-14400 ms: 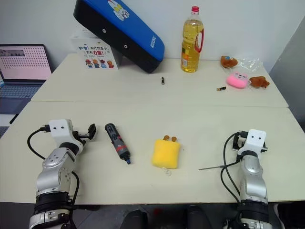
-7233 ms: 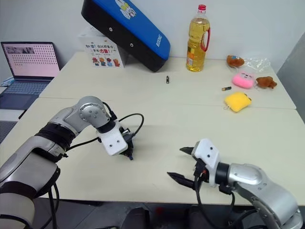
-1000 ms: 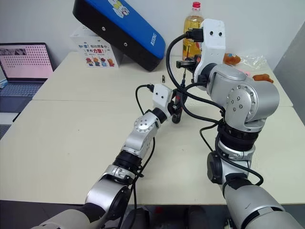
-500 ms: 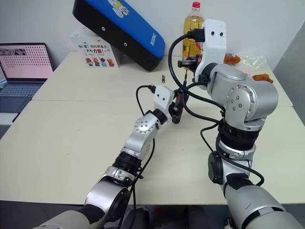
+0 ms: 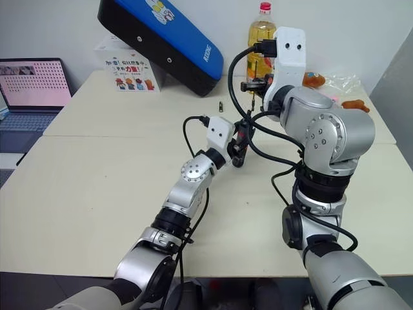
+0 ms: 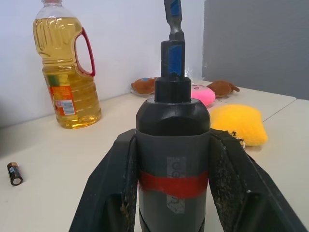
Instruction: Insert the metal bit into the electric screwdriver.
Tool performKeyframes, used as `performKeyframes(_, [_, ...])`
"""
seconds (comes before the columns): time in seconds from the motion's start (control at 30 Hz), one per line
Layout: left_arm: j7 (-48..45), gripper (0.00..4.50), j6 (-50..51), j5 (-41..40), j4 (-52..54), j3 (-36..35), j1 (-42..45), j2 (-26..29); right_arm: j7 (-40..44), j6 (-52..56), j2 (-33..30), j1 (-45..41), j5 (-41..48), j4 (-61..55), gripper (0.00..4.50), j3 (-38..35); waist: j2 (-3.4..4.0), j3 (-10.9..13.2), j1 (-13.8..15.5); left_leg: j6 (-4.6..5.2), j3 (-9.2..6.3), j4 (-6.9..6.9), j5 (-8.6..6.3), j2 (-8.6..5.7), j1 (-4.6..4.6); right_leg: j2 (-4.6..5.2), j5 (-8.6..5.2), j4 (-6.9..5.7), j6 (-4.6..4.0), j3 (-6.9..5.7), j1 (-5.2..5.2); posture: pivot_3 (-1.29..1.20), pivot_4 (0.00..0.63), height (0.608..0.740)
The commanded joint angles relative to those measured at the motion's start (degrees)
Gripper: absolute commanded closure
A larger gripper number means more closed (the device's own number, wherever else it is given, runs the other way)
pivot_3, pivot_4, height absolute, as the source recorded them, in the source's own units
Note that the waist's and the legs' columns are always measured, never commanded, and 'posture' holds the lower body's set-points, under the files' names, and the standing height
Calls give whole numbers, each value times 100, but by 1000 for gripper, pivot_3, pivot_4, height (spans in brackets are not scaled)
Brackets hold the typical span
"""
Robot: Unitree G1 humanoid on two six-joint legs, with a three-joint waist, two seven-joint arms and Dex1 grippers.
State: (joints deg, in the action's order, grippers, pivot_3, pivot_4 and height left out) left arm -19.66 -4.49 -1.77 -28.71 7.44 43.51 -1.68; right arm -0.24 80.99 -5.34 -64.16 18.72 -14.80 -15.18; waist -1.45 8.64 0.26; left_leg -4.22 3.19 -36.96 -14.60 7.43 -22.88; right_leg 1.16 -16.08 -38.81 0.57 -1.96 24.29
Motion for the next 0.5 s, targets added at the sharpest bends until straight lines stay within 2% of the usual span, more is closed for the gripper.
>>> performKeyframes(0.03, [-33,2854,54,44,79,36,-24,9,-4,-26,64,-155,51,-204,4494,-27,0,0,0,0,0,0,0,0,0,0,0,0,0,0,0,0,150,740])
performKeyframes(0.5, [-1,2854,44,50,33,17,-23,21,39,77,29,-313,75,-237,4494,-62,0,0,-17,0,0,0,0,0,0,0,0,0,0,0,0,0,150,740])
